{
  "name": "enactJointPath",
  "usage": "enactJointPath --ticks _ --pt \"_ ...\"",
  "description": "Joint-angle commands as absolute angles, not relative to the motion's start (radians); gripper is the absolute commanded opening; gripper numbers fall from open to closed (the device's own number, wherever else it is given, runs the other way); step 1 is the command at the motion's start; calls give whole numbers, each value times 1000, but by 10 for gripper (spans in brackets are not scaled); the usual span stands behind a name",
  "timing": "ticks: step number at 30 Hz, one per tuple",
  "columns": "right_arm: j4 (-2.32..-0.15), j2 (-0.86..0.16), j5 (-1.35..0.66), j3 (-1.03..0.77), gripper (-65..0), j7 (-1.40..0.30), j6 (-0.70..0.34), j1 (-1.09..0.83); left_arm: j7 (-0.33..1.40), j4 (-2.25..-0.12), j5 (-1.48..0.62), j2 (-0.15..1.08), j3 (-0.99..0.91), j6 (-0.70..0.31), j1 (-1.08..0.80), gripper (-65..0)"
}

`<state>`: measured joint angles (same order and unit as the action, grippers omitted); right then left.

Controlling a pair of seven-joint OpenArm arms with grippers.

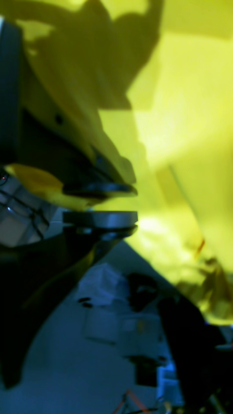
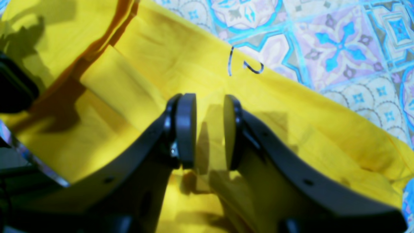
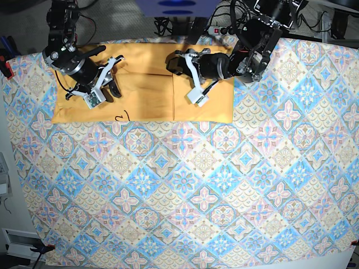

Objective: Fold the T-shirt properly
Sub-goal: 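Lay the folded end down and withdraw the left gripper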

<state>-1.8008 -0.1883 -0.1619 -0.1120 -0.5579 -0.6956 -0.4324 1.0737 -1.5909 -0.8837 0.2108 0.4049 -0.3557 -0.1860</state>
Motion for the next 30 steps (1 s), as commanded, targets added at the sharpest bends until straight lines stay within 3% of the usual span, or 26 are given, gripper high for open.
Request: enactJointPath --ticks 1,7,10,17,20,30 --pt "-1821 -199 -177 -113 -504 -535 -698 -432 1069 -1606 -900 216 404 -363 -177 -576" --pt "-1821 -197 -177 -111 -504 -535 -698 -432 1070 -1610 -901 243 406 -366 -168 -574" --pt "-1821 -197 -179 -111 -504 -535 -698 -432 1070 -1610 -903 260 406 -421 -168 -561" --pt "-1821 -197 -179 -110 -504 -535 -698 -432 1064 -1659 -997 317 395 -506 -168 -294" --pt "-1821 -197 -179 -110 -504 -535 -698 -432 1063 -1696 -1049 349 329 -510 -188 -213" --pt "-1821 -197 -179 -110 -504 -535 -698 -433 1072 -1702 -1092 372 -84 -510 -371 -207"
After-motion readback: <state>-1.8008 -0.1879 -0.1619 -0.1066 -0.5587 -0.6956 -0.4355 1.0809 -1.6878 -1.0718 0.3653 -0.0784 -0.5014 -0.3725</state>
